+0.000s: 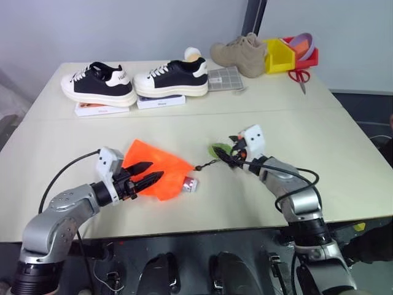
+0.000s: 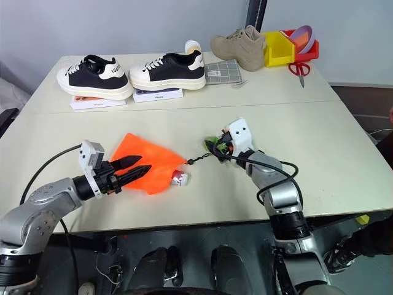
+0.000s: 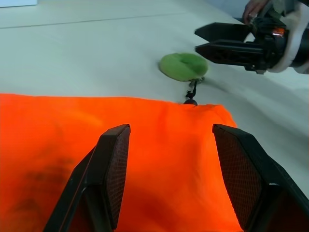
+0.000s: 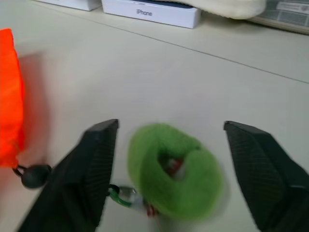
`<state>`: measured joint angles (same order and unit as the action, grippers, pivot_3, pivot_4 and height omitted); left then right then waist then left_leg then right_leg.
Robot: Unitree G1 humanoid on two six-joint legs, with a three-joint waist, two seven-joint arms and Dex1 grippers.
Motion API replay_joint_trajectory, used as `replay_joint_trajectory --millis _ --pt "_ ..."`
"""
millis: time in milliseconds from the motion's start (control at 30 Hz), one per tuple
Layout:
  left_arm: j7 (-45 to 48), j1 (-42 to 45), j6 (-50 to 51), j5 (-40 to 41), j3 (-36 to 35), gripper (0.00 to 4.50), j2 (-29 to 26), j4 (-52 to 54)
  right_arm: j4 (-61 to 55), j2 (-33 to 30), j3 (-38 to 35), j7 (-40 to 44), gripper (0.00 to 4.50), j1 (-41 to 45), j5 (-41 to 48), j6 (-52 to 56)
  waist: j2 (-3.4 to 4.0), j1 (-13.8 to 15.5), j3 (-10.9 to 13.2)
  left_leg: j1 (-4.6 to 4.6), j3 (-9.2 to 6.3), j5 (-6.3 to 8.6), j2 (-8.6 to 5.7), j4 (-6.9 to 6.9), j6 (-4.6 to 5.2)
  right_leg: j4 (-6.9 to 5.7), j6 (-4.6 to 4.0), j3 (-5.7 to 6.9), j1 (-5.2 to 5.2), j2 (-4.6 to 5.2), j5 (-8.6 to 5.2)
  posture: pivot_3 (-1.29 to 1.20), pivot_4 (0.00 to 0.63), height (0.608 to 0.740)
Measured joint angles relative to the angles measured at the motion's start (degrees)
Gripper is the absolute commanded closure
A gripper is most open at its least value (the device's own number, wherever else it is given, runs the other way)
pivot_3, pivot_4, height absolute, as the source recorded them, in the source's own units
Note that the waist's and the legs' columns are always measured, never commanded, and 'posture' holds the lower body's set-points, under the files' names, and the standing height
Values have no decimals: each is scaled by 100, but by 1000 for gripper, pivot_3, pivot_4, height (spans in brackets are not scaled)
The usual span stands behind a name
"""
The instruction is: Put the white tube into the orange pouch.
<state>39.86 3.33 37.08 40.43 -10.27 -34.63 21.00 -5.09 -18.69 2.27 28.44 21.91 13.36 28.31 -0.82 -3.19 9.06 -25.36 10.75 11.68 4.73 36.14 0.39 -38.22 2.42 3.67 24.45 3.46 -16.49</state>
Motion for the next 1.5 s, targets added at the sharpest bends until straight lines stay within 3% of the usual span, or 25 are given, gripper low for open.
replay_joint_trajectory --millis 133,233,400,600,1200,1433,1500 --pt "-23 -40 -75 -114 -4 1568 23 -6 -779 -437 -88 743 2800 -660 560 93 0 67 0 1 -1 2 0 0 2 1 2 0 -1 0 -2 0 150 740" --pt "-21 -40 -272 -264 -8 1568 26 -38 -1245 -785 183 1174 4422 -1040 710 271 -1 65 -1 2 -3 17 0 2 27 1 0 -1 -2 0 -2 0 150 740" --pt "120 -41 -557 -456 -10 1568 15 -199 -1520 -1003 997 1291 4473 -1159 353 412 -2 70 -1 3 -6 19 1 5 29 1 -22 0 -2 1 -13 0 150 740" --pt "438 -95 -754 -487 -37 1568 -136 -246 -1269 -706 1532 1211 4473 -683 66 549 -5 70 -3 2 -6 18 1 4 30 2 -22 0 -2 1 -13 0 150 740" --pt "494 -300 -775 -503 -201 1568 -163 -245 214 387 1939 1235 4473 312 -335 67 -6 65 -3 1 -5 4 1 4 8 1 -3 3 -2 1 -3 0 150 740" --pt "469 -303 -793 -507 -201 1568 -137 -244 78 196 1852 1243 4473 112 -354 18 -6 82 -3 0 -5 4 1 6 6 1 -3 4 -3 3 -2 0 150 740" --pt "464 -311 -796 -515 -204 1568 -138 -246 -82 -33 1720 1293 3941 -40 -329 82 -7 85 -3 0 -4 5 -2 8 7 2 -3 3 -4 6 -3 0 150 740"
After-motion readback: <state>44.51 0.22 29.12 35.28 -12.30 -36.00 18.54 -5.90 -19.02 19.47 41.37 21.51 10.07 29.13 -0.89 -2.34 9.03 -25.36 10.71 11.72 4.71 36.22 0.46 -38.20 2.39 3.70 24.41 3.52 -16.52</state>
